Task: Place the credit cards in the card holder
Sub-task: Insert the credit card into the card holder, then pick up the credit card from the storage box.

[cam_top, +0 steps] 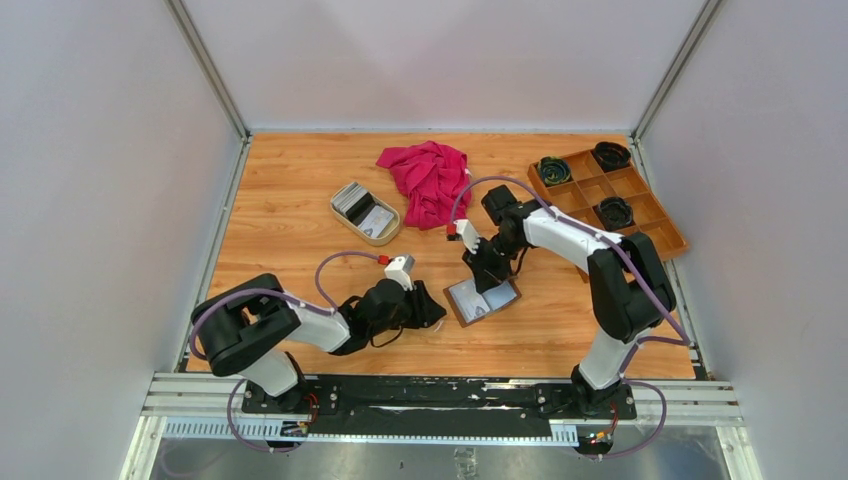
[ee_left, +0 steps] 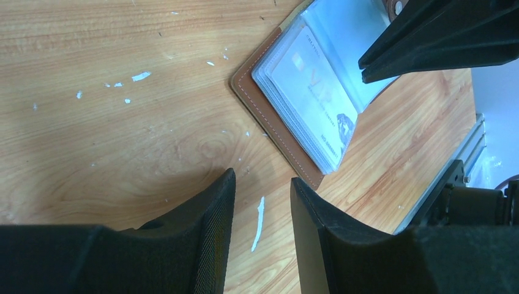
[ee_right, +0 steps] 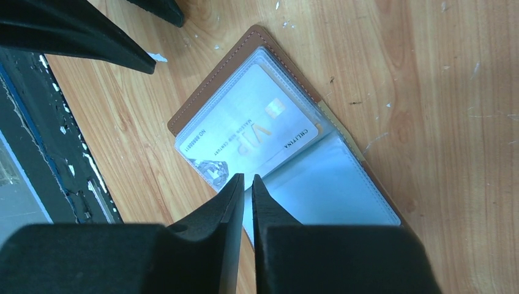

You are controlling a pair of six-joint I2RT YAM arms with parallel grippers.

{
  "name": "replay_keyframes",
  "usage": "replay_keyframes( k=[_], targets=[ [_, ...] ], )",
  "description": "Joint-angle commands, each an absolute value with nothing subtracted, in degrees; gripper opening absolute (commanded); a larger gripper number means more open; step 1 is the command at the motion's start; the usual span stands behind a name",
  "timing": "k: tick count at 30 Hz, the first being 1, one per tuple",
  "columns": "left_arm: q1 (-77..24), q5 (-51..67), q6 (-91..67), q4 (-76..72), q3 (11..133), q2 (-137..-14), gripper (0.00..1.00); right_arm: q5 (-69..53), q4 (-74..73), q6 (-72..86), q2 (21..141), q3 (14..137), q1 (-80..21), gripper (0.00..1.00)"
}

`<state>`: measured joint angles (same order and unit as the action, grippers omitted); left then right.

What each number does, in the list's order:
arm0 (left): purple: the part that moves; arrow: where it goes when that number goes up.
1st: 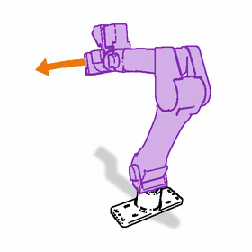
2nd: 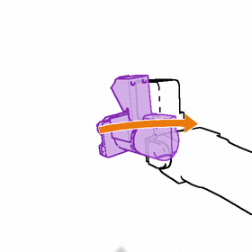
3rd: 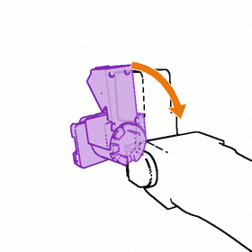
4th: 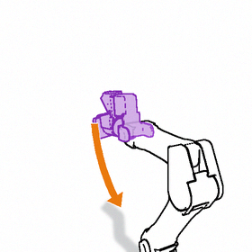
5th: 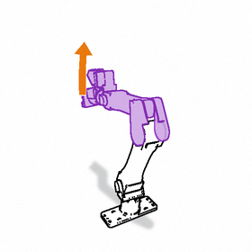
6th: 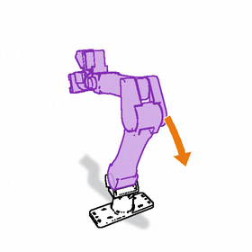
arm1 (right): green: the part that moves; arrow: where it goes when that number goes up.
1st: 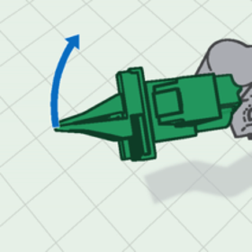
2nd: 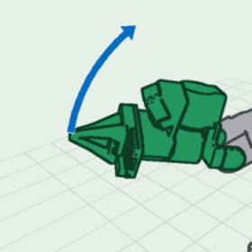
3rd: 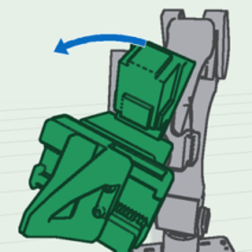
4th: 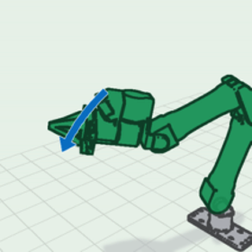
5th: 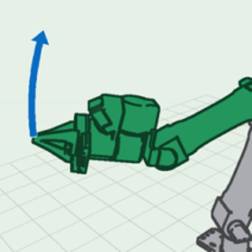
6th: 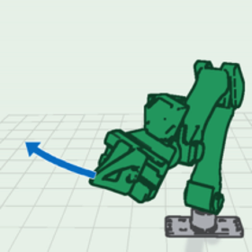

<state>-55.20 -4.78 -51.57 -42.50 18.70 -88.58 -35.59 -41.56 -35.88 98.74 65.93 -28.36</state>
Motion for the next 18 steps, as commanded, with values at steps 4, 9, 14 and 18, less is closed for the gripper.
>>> replay_keyframes(
  k=[4,9,14,18],
  targets=[
    [-54.7,-7.2,-49.5,-41.0,17.2,-86.4,0.43,-37.1,-42.6,-37.1,96.7,66.1,-26.9,0.13],
    [-54.7,-7.6,-49.4,-41.0,16.6,-85.2,0.44,-37.3,-42.6,-37.1,96.6,66.1,-26.6,0.13],
    [-54.7,-7.9,-49.3,-41.0,16.2,-84.6,0.44,-37.2,-42.6,-37.1,96.6,66.1,-26.6,0.13],
    [-54.6,-8.3,-49.1,-41.1,15.8,-83.6,0.44,-37.2,-42.6,-37.1,96.5,66.1,-26.5,0.14]
  ],
)
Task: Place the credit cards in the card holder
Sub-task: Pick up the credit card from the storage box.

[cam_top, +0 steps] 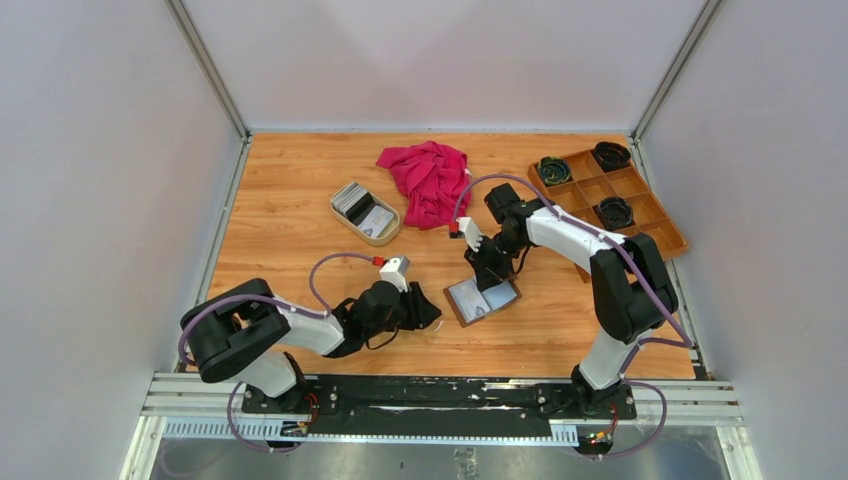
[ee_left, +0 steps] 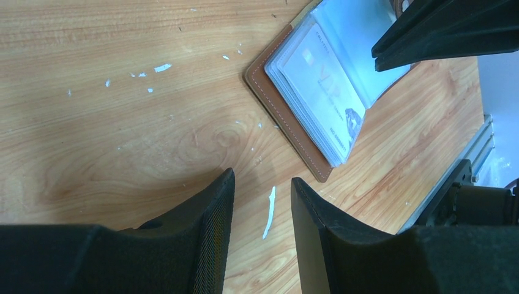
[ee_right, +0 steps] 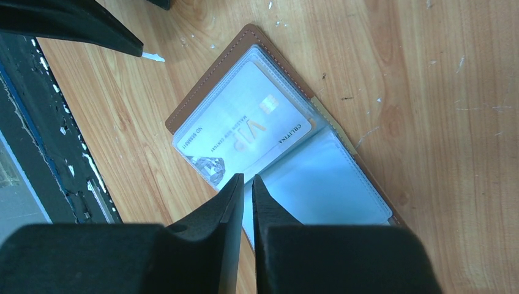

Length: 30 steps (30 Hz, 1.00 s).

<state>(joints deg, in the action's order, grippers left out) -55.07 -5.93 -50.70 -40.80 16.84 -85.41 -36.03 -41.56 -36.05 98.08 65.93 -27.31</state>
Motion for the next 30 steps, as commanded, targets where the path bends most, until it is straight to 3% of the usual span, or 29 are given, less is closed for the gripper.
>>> replay_keyframes(
  k=[1,17,30],
  targets=[
    [-54.6,-8.4,-49.1,-41.0,15.6,-83.3,0.44,-37.2,-42.6,-37.1,96.5,66.1,-26.5,0.14],
    [-53.8,-8.9,-48.0,-41.0,13.4,-78.8,0.44,-37.3,-42.6,-37.1,96.6,66.2,-26.4,0.14],
    [-47.7,-5.2,-42.9,-37.7,10.2,-67.2,0.45,-37.9,-42.7,-36.9,93.2,66.7,-25.3,0.15]
  ],
)
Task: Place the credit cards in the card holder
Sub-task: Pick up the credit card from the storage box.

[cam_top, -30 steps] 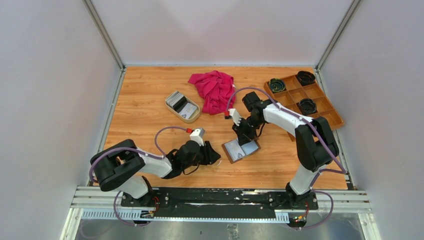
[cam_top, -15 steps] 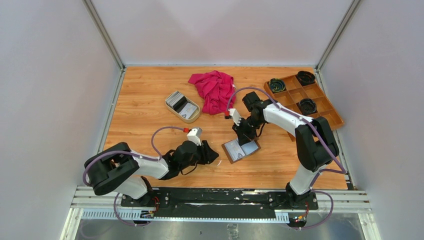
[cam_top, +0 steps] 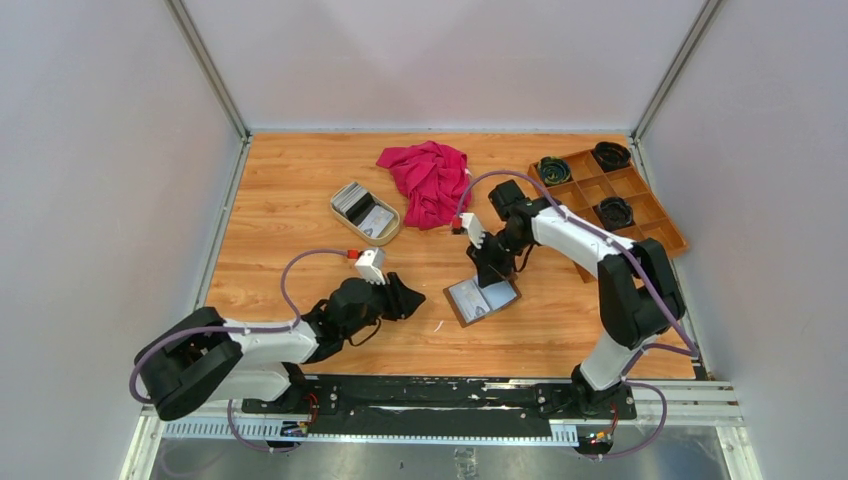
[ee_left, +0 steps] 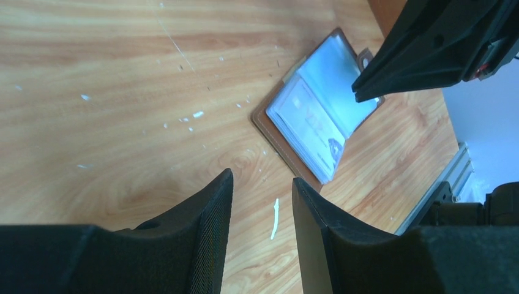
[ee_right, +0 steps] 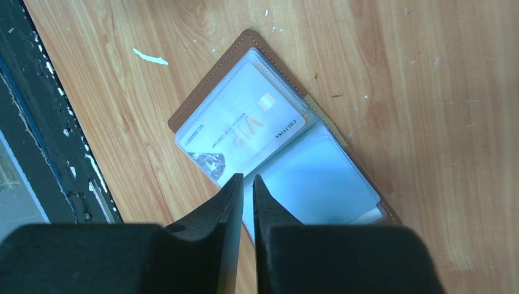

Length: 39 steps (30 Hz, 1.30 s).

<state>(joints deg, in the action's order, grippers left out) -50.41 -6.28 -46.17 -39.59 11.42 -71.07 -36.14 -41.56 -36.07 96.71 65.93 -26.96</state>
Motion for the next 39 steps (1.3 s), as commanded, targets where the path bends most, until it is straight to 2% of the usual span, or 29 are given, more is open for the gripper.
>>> replay_keyframes(
  k=[1,3,11,13,16,17,21,24,29,33,39],
  targets=[
    [-46.6,-4.6,-42.3,-37.0,10.1,-65.7,0.45,-38.0,-42.8,-36.9,92.4,66.9,-25.0,0.15],
    [-44.1,-3.3,-40.6,-35.2,10.2,-62.7,0.46,-38.0,-42.8,-37.0,90.1,67.2,-24.5,0.17],
    [-34.5,3.0,-34.1,-26.6,15.1,-53.7,0.71,-35.8,-43.3,-38.3,81.4,71.7,-23.8,0.27],
    [-31.8,5.0,-33.0,-24.9,18.0,-53.7,0.77,-34.9,-43.4,-38.1,79.2,74.0,-23.9,0.36],
    [-26.8,9.5,-31.4,-21.5,24.0,-56.5,0.88,-35.9,-43.4,-37.7,77.2,76.2,-23.8,0.65],
    [-25.1,12.3,-31.2,-20.0,26.8,-58.4,0.91,-37.5,-43.5,-37.6,77.3,76.3,-23.7,0.7],
    [-18.5,20.5,-29.9,-9.1,40.1,-68.8,0.95,-43.8,-44.1,-38.1,79.7,74.1,-23.6,0.72],
    [-17.2,19.1,-22.4,7.9,53.2,-76.0,0.95,-46.0,-44.0,-39.4,81.2,71.8,-23.0,0.71],
    [-17.1,8.1,-6.9,30.4,71.7,-87.6,0.9,-49.6,-43.7,-39.8,83.9,69.9,-21.8,0.68],
    [-17.2,5.6,-0.5,38.9,82.2,-96.8,0.81,-49.5,-43.9,-40.2,85.0,69.3,-21.3,0.66],
    [-17.1,4.9,5.7,41.4,88.4,-104.5,0.73,-49.3,-43.8,-40.3,85.6,69.0,-20.1,0.65]
  ],
)
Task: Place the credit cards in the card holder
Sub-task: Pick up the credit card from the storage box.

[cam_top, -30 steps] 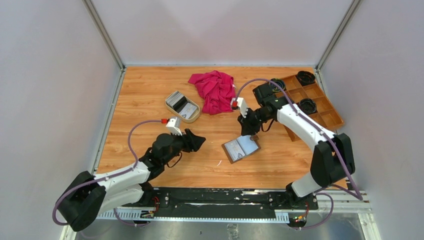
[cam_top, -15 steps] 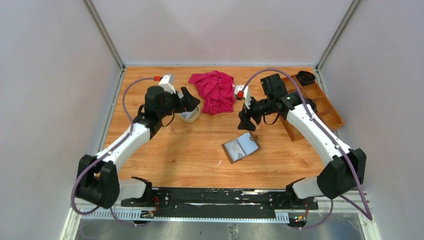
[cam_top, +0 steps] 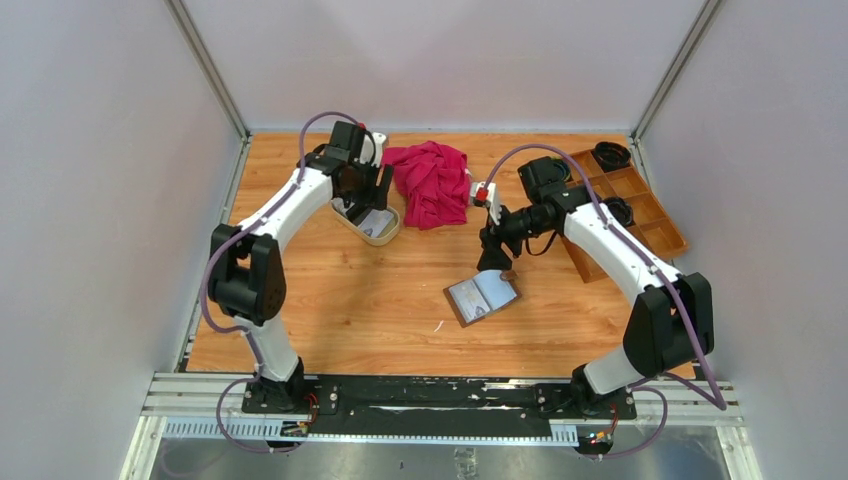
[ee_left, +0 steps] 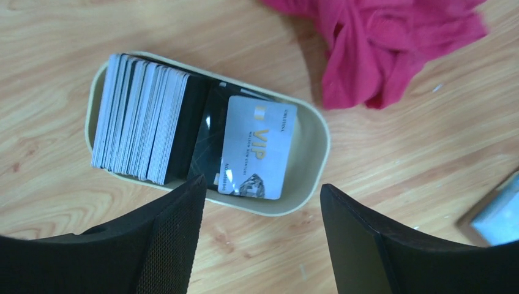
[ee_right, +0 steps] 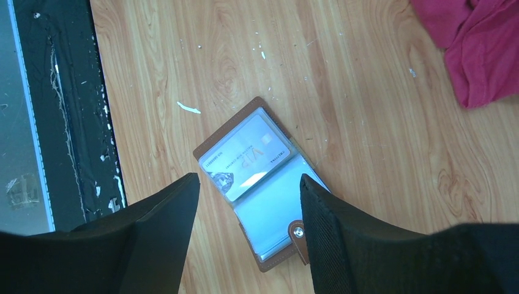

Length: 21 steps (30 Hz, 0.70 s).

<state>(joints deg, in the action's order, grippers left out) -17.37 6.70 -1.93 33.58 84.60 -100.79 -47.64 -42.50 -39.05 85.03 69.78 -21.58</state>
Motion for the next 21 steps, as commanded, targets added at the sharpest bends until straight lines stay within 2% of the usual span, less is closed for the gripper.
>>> replay_keyframes(
  k=[1,4,6,10,21],
  targets=[
    [-16.9,4.2,6.8,42.1,89.8,-105.9,0.71,-49.3,-43.9,-40.4,85.7,69.0,-19.9,0.65],
    [-16.9,0.3,9.5,42.8,93.2,-108.6,0.69,-49.1,-43.9,-40.4,86.0,69.0,-19.6,0.64],
    [-16.9,-4.7,11.6,42.5,94.5,-109.4,0.63,-49.3,-43.9,-40.4,85.9,68.8,-19.4,0.64],
    [-16.9,-11.5,14.3,39.9,94.2,-110.6,0.63,-49.5,-43.8,-40.7,86.2,68.7,-19.1,0.64],
    [-16.9,-9.1,23.3,30.4,89.8,-113.5,0.6,-49.5,-43.9,-40.8,87.2,68.6,-19.1,0.63]
  ],
)
